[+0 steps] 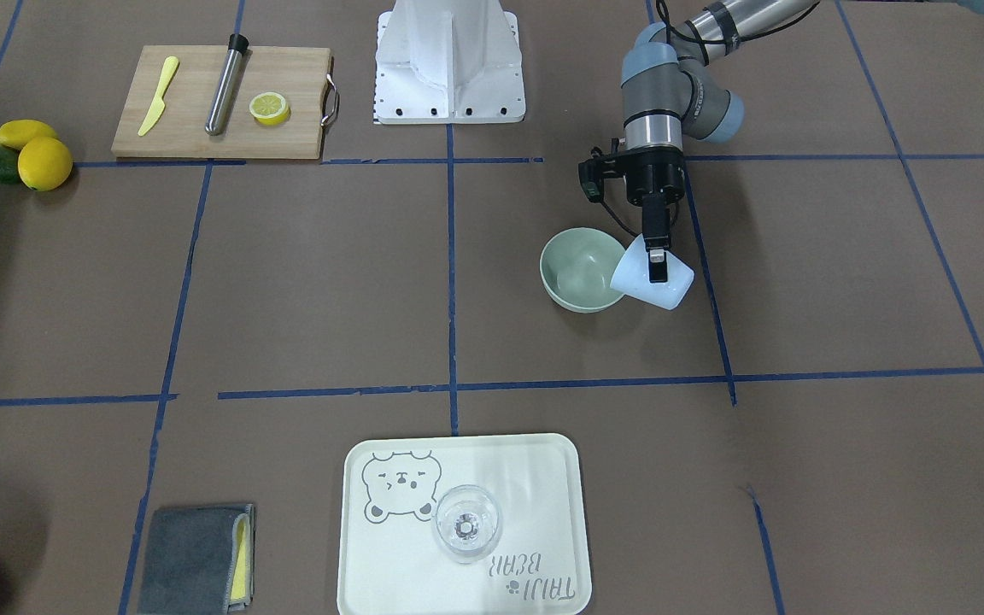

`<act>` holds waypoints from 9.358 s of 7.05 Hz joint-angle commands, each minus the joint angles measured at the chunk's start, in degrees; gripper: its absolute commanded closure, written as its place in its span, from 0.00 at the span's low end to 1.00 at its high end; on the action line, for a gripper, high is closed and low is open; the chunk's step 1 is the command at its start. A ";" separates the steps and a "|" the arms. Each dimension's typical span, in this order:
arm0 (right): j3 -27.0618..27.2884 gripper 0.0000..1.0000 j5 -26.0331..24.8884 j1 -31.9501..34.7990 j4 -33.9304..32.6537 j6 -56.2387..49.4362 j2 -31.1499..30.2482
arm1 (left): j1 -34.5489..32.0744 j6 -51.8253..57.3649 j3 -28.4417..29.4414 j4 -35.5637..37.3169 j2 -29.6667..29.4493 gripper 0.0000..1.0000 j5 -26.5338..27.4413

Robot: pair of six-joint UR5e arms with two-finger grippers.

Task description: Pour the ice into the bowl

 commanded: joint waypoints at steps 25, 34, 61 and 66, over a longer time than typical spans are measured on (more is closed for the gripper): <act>3.44 0.00 0.00 0.81 0.07 0.09 -2.61 | -2.41 -88.42 -6.97 -13.23 3.14 1.00 -14.81; 3.44 0.00 0.00 0.81 0.07 0.53 -3.05 | -18.25 -121.27 2.41 -26.66 27.68 1.00 -33.37; 3.52 0.00 0.18 1.07 1.30 1.14 -3.22 | -26.44 -92.21 -1.59 -30.82 29.54 0.00 -40.34; 5.71 0.00 0.26 1.07 1.30 2.28 -3.49 | -61.06 -61.56 -3.45 1.21 21.98 0.00 -88.31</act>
